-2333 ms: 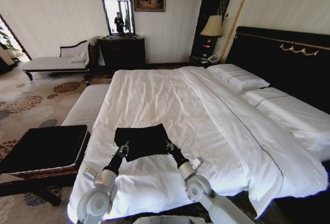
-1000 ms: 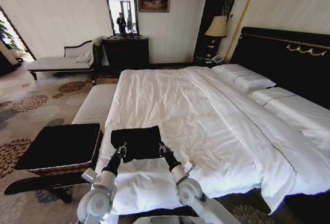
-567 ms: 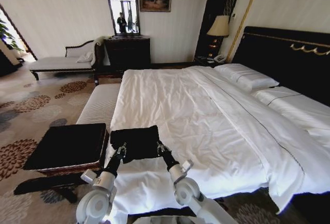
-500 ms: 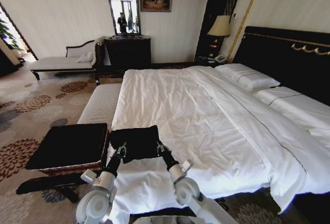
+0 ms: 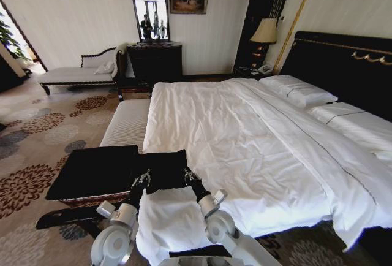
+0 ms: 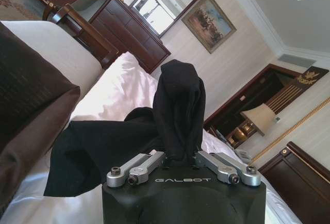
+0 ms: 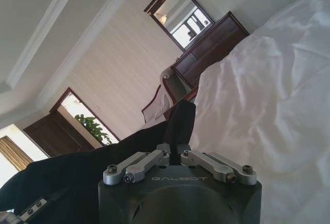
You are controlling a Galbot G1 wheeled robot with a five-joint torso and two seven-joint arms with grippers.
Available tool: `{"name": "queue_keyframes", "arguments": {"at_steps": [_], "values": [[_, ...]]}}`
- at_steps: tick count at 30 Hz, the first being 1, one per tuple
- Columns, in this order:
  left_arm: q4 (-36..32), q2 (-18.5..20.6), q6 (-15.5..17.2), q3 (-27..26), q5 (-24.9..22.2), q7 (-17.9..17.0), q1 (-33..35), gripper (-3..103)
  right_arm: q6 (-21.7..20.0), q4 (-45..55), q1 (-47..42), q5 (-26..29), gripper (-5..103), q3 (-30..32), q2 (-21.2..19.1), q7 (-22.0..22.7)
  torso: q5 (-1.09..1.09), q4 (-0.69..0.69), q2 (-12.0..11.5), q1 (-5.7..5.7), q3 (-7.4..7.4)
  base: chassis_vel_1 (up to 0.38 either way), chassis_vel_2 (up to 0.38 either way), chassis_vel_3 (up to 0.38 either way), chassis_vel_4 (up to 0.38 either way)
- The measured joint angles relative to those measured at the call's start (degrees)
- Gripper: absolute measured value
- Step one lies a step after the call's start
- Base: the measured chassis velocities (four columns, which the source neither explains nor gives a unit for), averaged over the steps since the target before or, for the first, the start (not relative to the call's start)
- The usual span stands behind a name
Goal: Fold the clothes on the bed and place them into the basket.
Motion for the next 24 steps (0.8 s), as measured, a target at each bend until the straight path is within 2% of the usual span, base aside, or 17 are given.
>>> {"name": "queue_keyframes", "arguments": {"at_steps": [12,24], "values": [[0.84,-0.13,0.09,0.04,-0.3,0.0,-0.91,10,0.3,-0.88,0.74,0.01,4,-0.51,0.65,-0.2,0.0,-0.01,-0.01,0.01,0.01,0.083,0.066,-0.081,-0.072],[1.81,0.04,0.13,0.0,-0.84,-0.02,-1.83,10,0.54,-1.82,1.34,0.02,4,-0.8,1.46,-0.44,0.0,0.0,-0.01,-0.01,0.0,0.207,0.015,-0.221,-0.003]]}}
